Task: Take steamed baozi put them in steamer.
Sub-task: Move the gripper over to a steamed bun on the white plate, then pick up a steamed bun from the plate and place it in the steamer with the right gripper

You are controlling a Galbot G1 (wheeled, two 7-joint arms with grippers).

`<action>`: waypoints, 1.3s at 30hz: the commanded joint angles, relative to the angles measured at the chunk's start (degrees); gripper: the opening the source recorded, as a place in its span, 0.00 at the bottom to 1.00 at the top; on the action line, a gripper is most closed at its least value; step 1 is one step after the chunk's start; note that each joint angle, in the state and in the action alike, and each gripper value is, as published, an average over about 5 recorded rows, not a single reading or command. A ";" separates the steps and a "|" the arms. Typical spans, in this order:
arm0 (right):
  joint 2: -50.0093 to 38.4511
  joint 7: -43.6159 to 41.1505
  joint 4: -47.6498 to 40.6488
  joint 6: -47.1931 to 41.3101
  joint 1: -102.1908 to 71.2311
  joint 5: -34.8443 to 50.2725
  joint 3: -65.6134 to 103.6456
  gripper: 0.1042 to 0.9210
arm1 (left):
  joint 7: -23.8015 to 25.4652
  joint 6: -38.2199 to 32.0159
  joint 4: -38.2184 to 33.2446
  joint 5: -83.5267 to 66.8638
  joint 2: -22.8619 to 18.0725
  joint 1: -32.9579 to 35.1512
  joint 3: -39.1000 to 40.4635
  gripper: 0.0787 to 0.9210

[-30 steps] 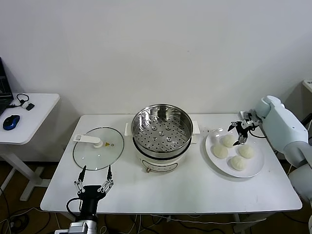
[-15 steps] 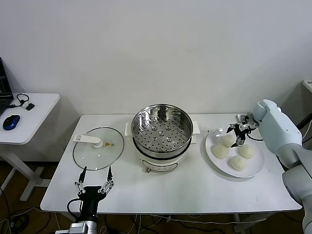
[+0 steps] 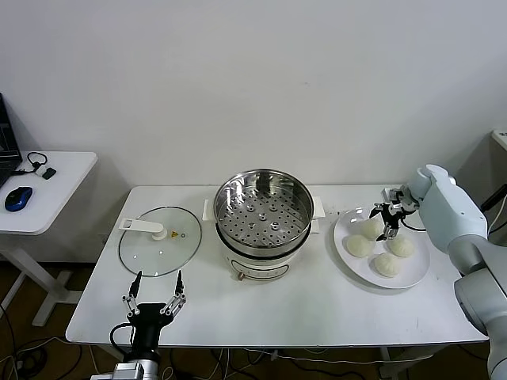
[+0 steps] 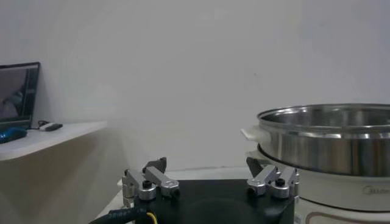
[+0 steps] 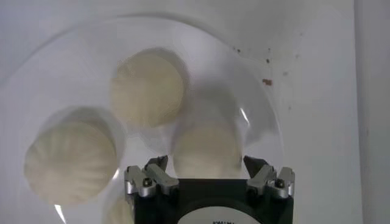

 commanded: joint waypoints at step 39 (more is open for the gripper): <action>-13.42 -7.17 32.75 3.69 8.46 21.30 -24.56 0.64 | -0.10 -1.11 0.10 0.22 -0.18 1.17 -0.36 0.88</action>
